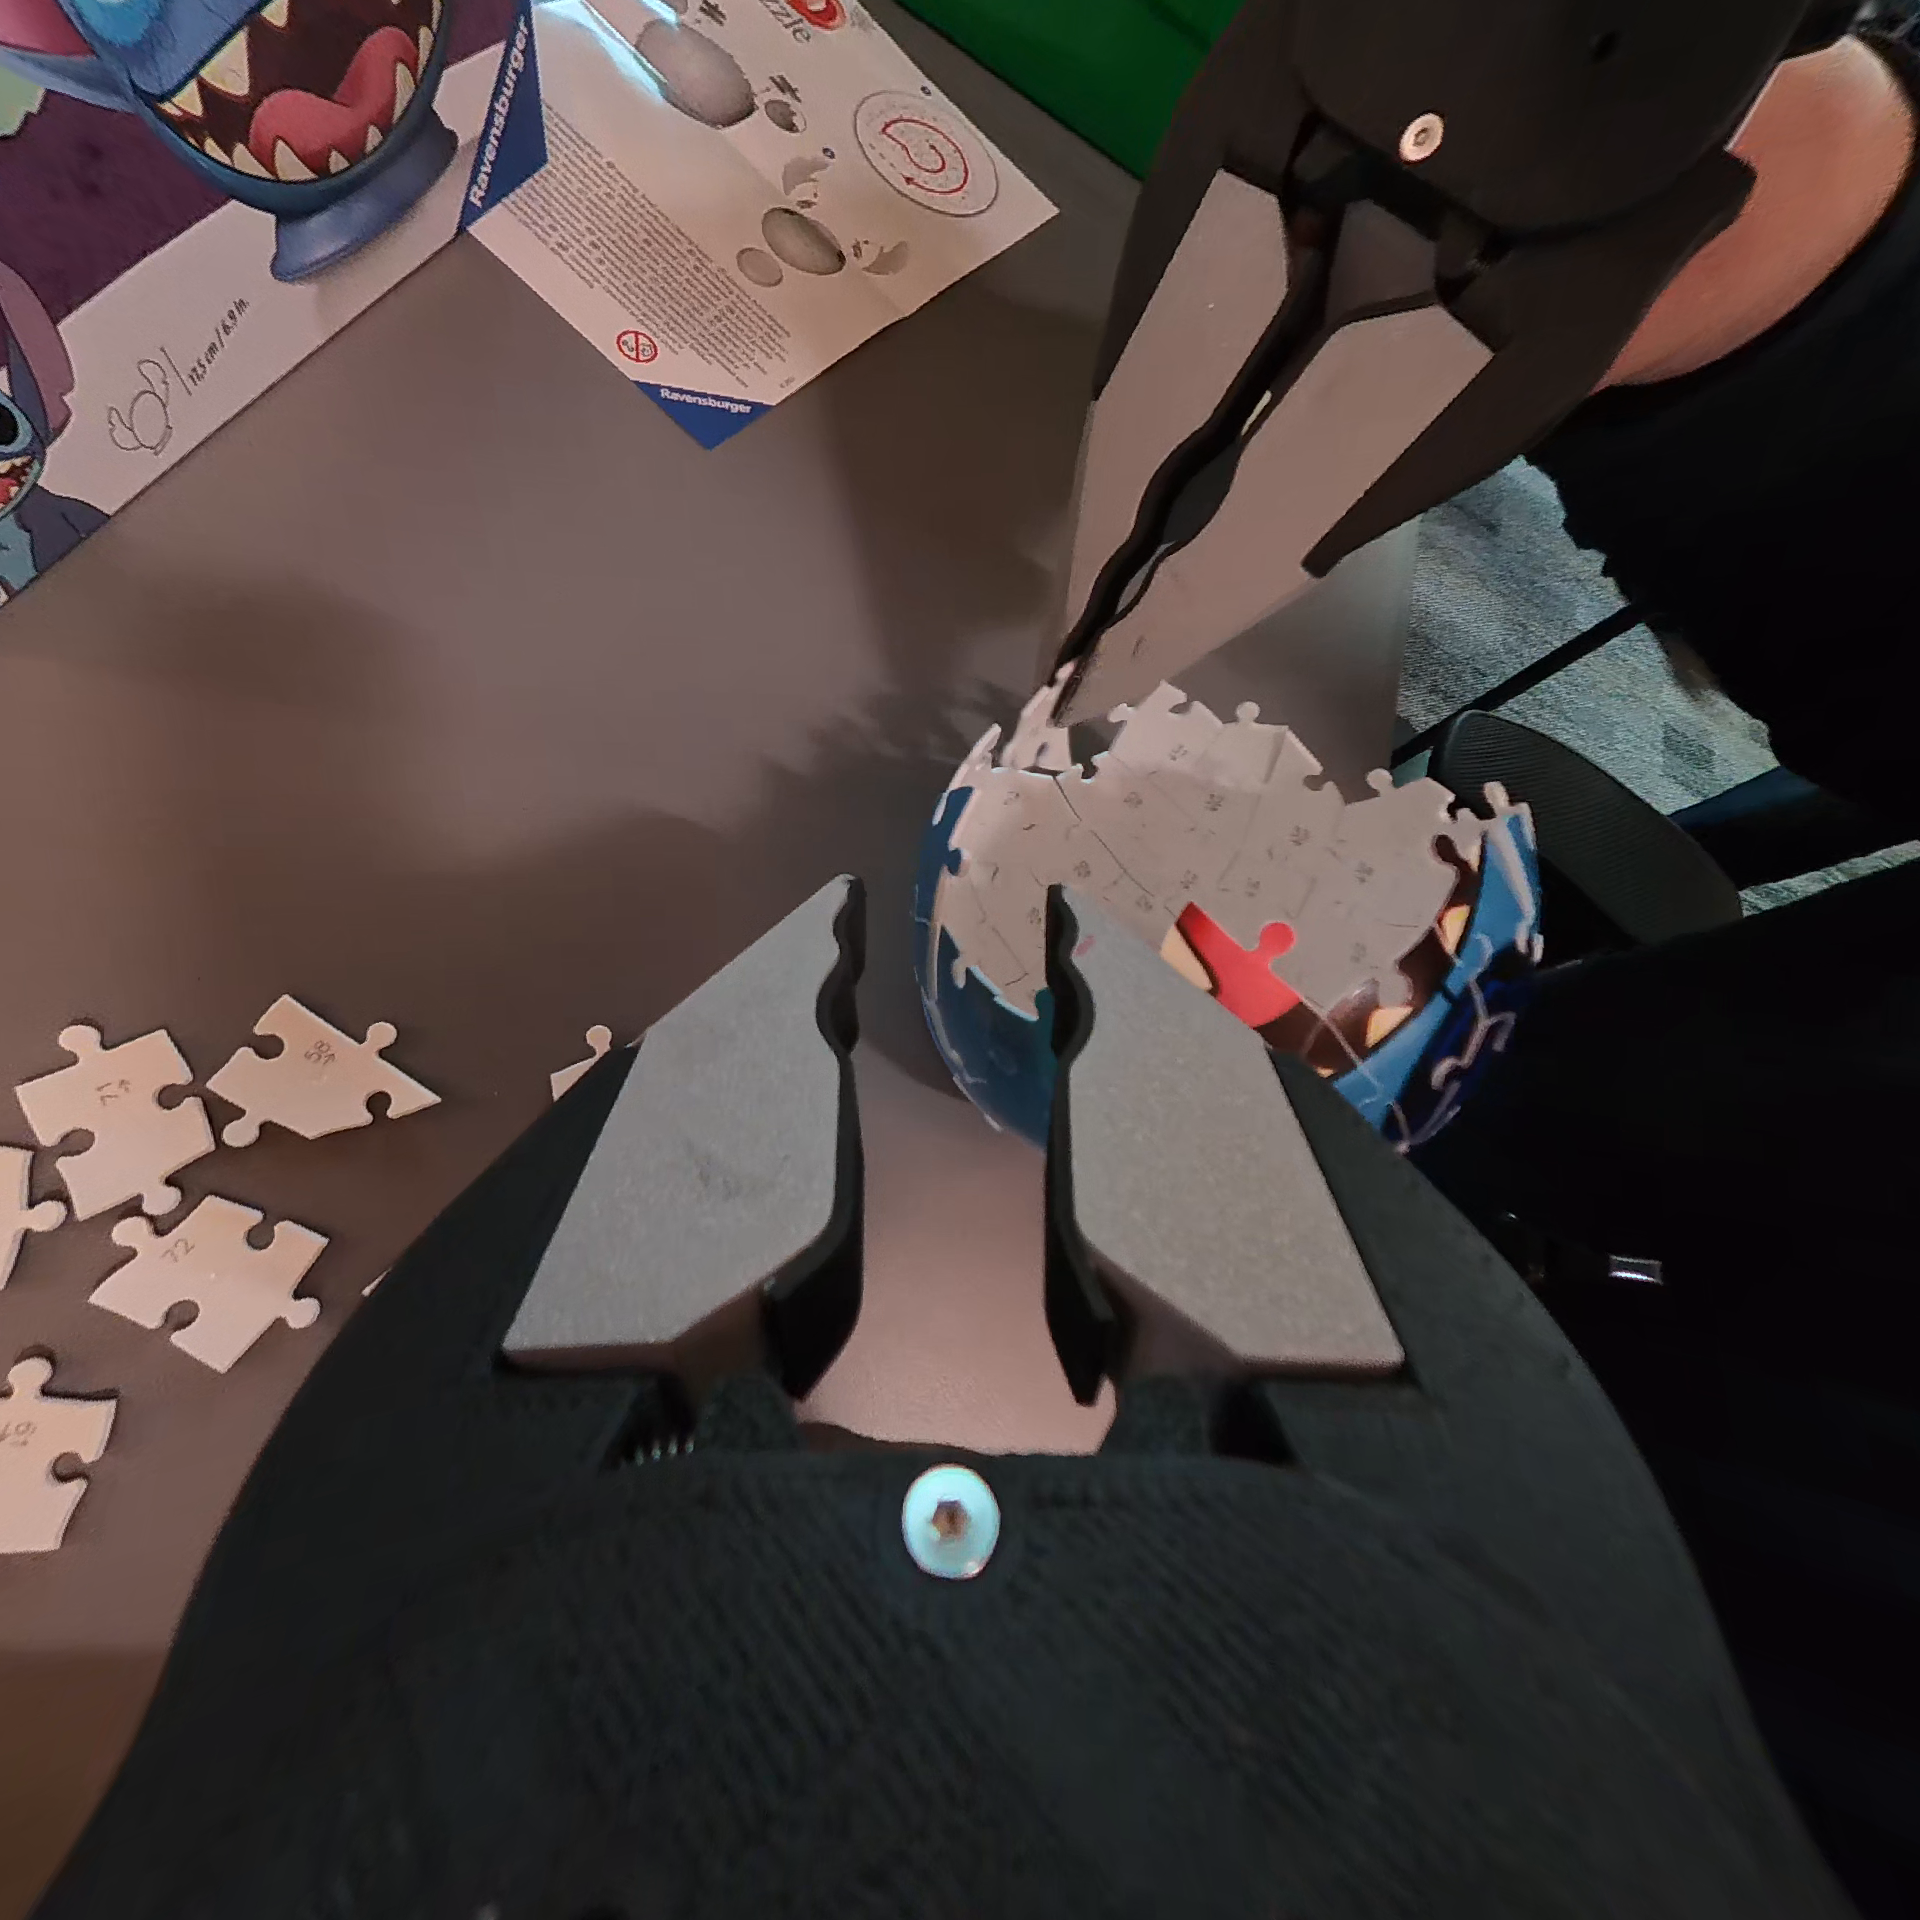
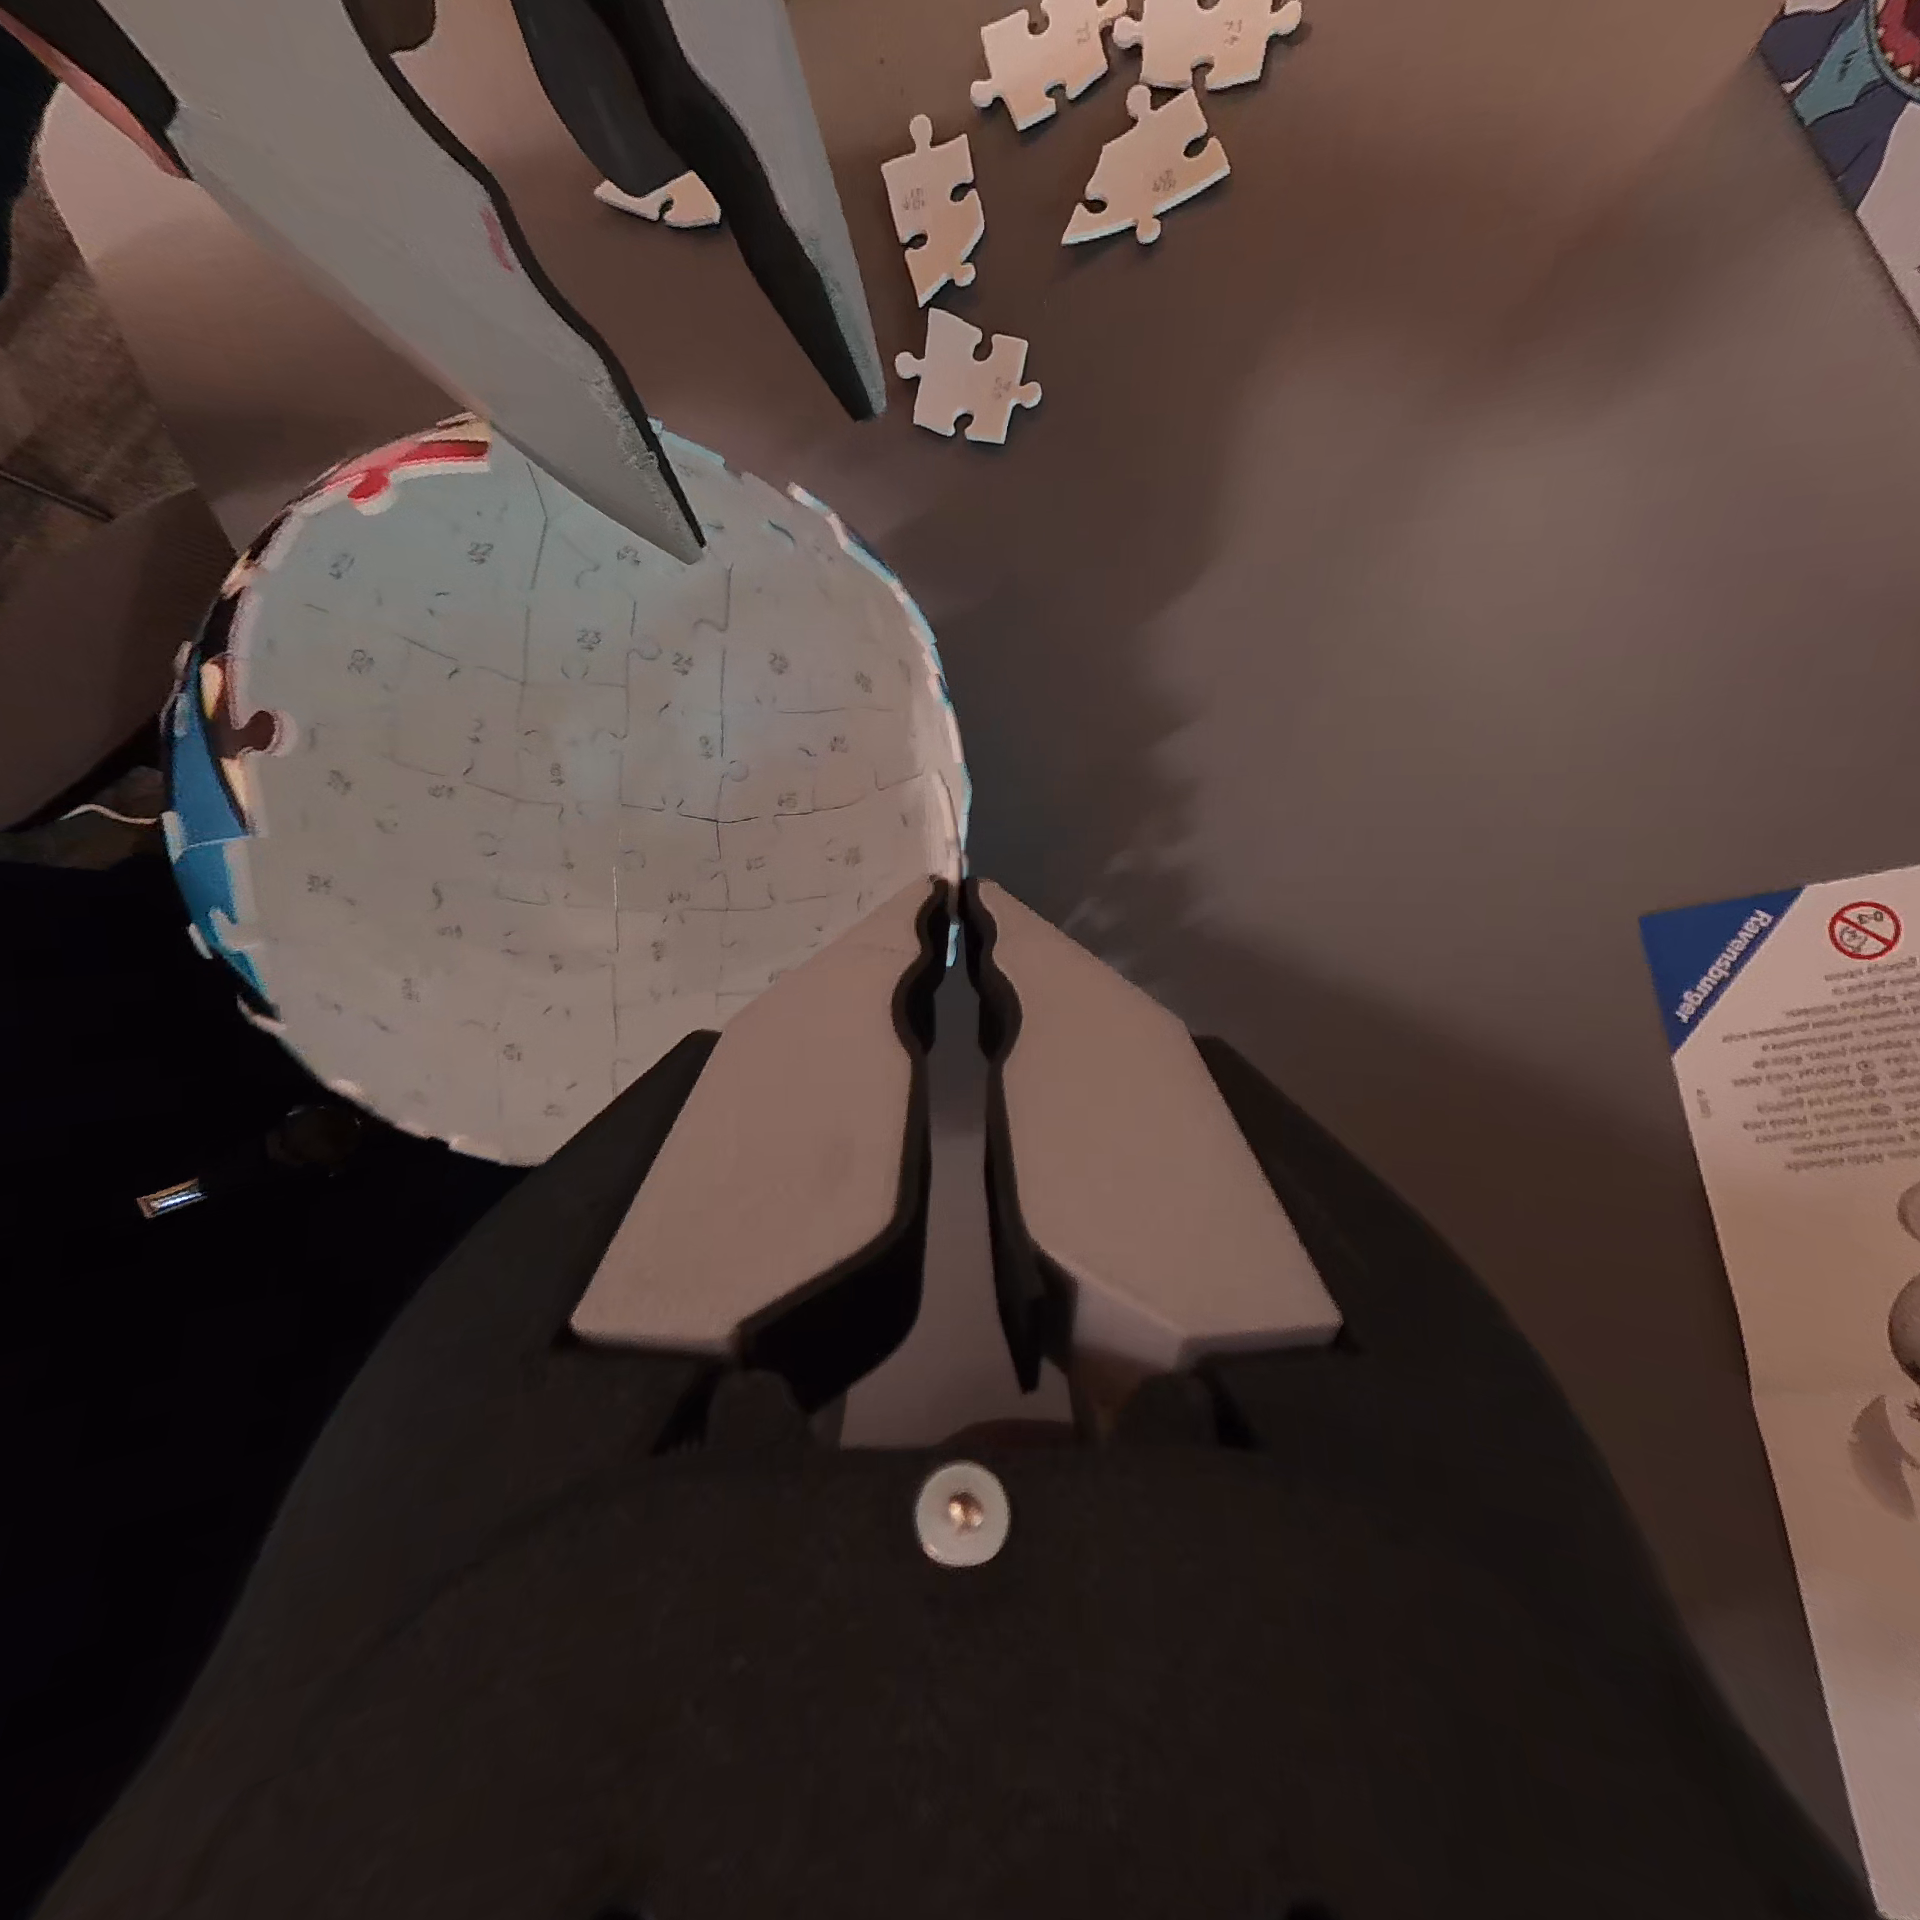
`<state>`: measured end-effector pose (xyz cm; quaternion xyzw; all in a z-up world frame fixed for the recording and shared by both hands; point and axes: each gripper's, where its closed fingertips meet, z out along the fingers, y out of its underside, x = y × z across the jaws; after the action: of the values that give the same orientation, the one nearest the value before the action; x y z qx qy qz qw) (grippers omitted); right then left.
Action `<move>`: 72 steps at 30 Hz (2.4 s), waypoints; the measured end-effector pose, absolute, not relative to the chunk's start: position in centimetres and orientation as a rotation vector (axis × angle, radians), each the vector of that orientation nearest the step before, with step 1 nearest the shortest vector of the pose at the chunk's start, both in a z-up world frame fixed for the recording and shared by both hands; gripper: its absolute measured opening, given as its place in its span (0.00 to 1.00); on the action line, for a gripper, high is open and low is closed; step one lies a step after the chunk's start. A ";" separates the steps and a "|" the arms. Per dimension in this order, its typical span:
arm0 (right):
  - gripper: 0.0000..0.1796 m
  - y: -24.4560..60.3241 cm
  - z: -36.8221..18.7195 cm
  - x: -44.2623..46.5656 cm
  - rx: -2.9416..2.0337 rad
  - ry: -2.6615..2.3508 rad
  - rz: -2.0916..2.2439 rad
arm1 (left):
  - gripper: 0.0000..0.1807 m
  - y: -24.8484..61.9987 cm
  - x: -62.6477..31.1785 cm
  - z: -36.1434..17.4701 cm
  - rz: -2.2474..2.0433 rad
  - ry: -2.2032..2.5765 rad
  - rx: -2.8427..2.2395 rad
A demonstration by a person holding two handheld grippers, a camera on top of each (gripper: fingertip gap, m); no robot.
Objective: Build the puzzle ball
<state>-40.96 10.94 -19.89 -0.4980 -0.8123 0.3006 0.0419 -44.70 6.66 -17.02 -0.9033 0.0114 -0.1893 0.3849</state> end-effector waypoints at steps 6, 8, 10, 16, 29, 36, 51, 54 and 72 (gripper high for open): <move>0.00 10.8 -19.9 -41.1 -1.511 -2.471 0.908 | 0.18 6.5 -44.7 -17.0 -0.479 0.026 -2.307; 0.00 10.9 -19.9 -41.0 -1.504 -2.465 0.899 | 0.18 6.5 -44.8 -16.9 -0.479 0.025 -2.303; 0.00 10.8 -19.9 -41.0 -1.502 -2.458 0.899 | 0.18 6.7 -45.0 -16.6 -0.470 0.028 -2.299; 0.00 11.1 -19.9 -40.9 -1.533 -2.433 0.890 | 0.19 8.1 -46.2 -14.9 -0.364 0.089 -2.303; 0.00 10.9 -20.2 -41.1 -1.568 -2.413 0.884 | 0.21 10.8 -43.7 -17.8 -0.341 0.480 -2.508; 0.00 11.0 -20.1 -41.2 -1.569 -2.394 0.912 | 0.18 10.7 -43.2 -17.8 -0.361 0.532 -2.540; 0.00 10.9 -20.1 -41.3 -1.585 -2.396 0.932 | 0.12 10.6 -42.7 -19.1 -0.362 0.659 -2.650; 0.00 11.0 -20.1 -41.3 -1.579 -2.400 0.931 | 0.11 10.6 -42.5 -19.3 -0.372 0.681 -2.668; 0.00 11.0 -20.2 -41.4 -1.605 -2.430 0.998 | 0.06 10.6 -42.3 -19.6 -0.472 0.616 -2.642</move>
<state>-41.40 10.99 -20.18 -0.5210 -0.7890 0.3239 0.0318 -42.29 10.64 -19.59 -0.9415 0.2194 -0.1682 0.1929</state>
